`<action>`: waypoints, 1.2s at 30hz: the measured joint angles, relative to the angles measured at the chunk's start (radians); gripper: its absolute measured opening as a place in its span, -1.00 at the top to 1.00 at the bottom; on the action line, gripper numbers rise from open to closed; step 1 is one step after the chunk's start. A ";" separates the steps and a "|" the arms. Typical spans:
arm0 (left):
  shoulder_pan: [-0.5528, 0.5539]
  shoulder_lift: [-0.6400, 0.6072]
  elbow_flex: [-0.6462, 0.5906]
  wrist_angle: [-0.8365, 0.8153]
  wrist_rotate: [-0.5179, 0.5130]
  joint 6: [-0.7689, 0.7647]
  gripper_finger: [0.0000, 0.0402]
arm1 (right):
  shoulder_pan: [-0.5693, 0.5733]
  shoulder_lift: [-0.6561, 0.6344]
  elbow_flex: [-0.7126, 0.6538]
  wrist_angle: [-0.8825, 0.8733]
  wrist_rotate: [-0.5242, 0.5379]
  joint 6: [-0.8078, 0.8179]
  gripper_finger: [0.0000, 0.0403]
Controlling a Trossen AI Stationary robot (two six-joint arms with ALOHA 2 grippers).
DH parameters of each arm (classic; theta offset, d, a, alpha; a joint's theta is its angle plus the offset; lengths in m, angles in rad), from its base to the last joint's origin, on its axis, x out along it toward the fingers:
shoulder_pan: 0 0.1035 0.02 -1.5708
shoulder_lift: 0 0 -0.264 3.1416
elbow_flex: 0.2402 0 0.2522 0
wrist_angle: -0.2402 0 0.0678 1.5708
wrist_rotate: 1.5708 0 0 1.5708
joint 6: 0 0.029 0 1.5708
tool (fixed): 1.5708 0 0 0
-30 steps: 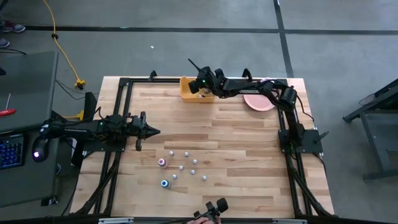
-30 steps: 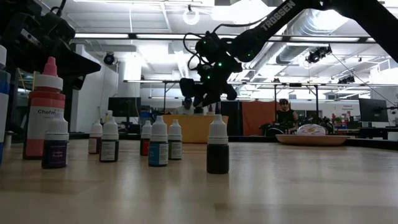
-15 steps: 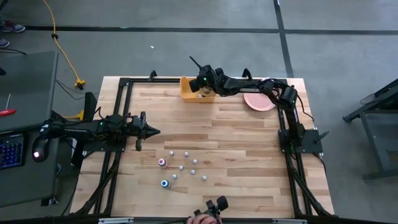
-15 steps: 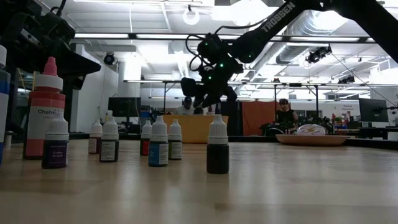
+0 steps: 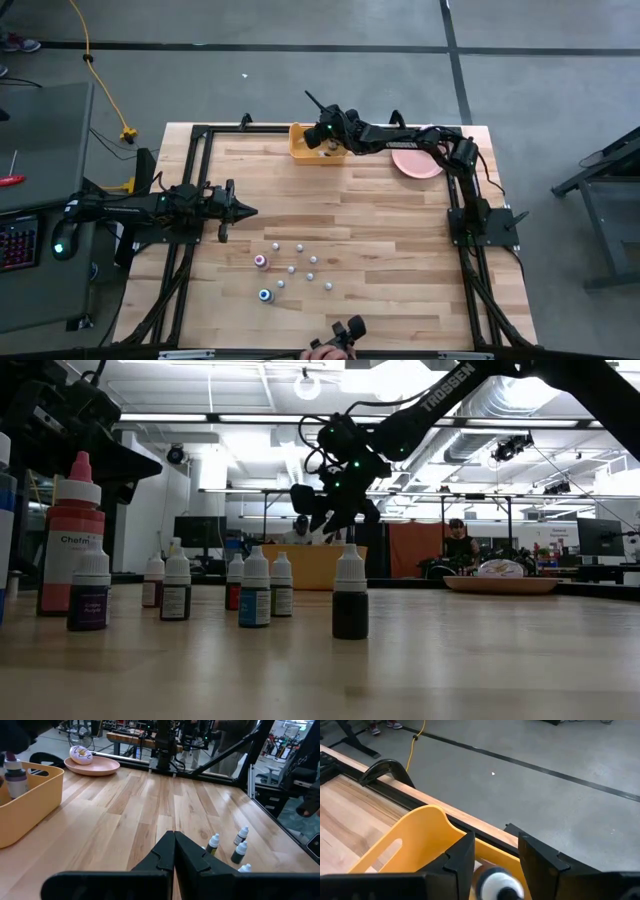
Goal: Pick & Place food coloring
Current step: Put the small red food coloring bottle into the yellow bin
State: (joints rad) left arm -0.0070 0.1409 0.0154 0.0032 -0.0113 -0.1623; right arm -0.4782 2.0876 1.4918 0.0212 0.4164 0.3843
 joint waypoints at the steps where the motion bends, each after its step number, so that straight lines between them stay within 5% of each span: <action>1: 0.000 0.000 0.000 0.000 0.000 0.000 1.00 | 0.000 0.000 0.000 0.000 0.000 0.000 0.31; 21: 0.000 0.000 0.000 0.000 0.000 0.000 1.00 | 0.036 -0.054 -0.002 0.056 -0.051 -0.071 0.30; 27: 0.000 0.000 0.000 0.000 0.000 0.000 1.00 | 0.100 -0.147 -0.002 0.016 -0.203 -0.253 0.30; 36: 0.000 0.000 0.000 0.000 0.000 0.000 1.00 | 0.230 -0.324 0.000 -0.201 -0.514 -0.319 0.30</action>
State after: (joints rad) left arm -0.0067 0.1409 0.0154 0.0032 -0.0113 -0.1626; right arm -0.2487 1.7633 1.4914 -0.1797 -0.0972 0.0657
